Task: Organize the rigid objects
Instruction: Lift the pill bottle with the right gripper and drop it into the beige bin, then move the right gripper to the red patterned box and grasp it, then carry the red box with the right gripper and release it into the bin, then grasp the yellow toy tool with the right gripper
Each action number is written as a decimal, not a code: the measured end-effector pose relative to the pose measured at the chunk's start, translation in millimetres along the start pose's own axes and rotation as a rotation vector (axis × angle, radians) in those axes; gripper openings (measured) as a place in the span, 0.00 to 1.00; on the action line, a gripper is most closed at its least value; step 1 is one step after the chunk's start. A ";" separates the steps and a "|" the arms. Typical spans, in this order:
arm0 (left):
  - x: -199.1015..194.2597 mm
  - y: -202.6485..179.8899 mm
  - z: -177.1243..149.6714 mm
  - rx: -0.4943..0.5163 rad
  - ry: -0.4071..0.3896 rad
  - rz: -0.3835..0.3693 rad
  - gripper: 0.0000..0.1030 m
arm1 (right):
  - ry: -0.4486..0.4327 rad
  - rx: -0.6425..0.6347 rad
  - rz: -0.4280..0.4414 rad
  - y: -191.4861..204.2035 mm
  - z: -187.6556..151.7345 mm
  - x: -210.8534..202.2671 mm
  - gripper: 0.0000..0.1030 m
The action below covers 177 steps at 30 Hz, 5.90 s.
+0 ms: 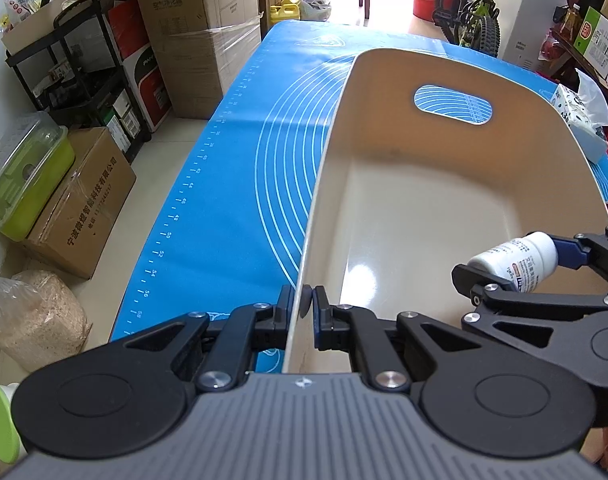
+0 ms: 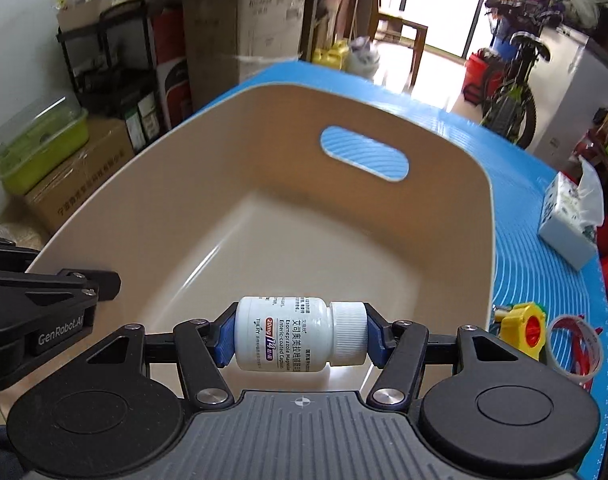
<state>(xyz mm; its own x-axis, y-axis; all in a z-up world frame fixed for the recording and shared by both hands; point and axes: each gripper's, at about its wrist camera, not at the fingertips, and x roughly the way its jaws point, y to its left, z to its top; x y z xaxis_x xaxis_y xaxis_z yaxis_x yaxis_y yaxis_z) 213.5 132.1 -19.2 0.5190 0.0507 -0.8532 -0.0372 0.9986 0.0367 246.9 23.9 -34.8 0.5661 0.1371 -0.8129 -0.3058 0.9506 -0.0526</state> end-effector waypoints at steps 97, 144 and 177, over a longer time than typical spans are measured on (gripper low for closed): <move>0.5 -0.7 -0.4 0.007 0.002 0.012 0.12 | -0.390 0.251 -0.006 -100.1 17.5 -93.5 0.43; 0.9 -2.4 -0.4 0.026 0.002 0.030 0.13 | -0.261 0.167 0.076 -98.6 12.6 -71.7 0.64; 1.2 -3.9 -0.1 0.033 0.002 0.037 0.14 | -0.104 0.212 -0.113 -184.2 -53.7 41.1 0.50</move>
<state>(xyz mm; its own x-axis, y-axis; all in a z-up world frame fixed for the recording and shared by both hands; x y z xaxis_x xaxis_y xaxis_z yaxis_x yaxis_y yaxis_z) 214.1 128.3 -20.4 0.5162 0.0876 -0.8520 -0.0282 0.9960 0.0853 285.4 -160.5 -89.7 0.6667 0.0445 -0.7440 -0.0754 0.9971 -0.0078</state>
